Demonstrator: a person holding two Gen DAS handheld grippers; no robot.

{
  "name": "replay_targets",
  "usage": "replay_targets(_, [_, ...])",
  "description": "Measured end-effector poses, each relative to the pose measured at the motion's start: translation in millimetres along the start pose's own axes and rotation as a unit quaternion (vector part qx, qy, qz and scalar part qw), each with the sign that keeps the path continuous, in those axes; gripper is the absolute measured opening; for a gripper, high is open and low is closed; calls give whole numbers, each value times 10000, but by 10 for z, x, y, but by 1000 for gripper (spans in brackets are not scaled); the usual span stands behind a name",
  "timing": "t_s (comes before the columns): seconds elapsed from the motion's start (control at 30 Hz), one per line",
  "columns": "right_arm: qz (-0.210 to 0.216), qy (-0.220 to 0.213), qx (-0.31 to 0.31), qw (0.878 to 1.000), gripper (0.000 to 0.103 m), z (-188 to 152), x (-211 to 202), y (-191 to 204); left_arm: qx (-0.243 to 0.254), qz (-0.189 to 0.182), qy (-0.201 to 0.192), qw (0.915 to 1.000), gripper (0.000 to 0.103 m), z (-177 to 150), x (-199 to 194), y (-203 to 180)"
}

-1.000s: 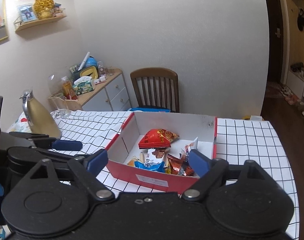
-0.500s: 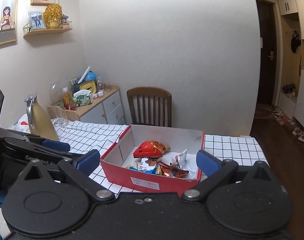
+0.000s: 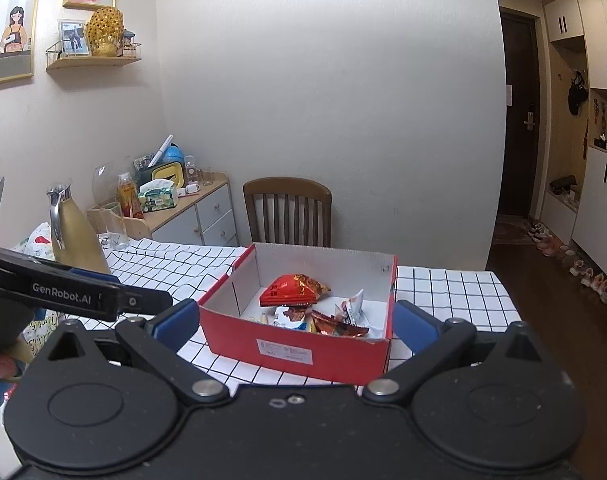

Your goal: Organize snacks

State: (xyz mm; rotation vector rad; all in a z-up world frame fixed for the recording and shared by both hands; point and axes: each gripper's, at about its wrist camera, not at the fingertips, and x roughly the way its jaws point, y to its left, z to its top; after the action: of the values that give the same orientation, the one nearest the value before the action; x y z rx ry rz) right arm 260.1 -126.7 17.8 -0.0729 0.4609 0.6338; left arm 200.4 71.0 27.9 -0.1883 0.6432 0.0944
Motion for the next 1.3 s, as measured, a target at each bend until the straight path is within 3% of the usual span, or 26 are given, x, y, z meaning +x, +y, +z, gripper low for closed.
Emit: replay_targets(1.3, [-23,112,179,9998,103,-73,3,38,-22,-149,101,9998,88,-81,12,19])
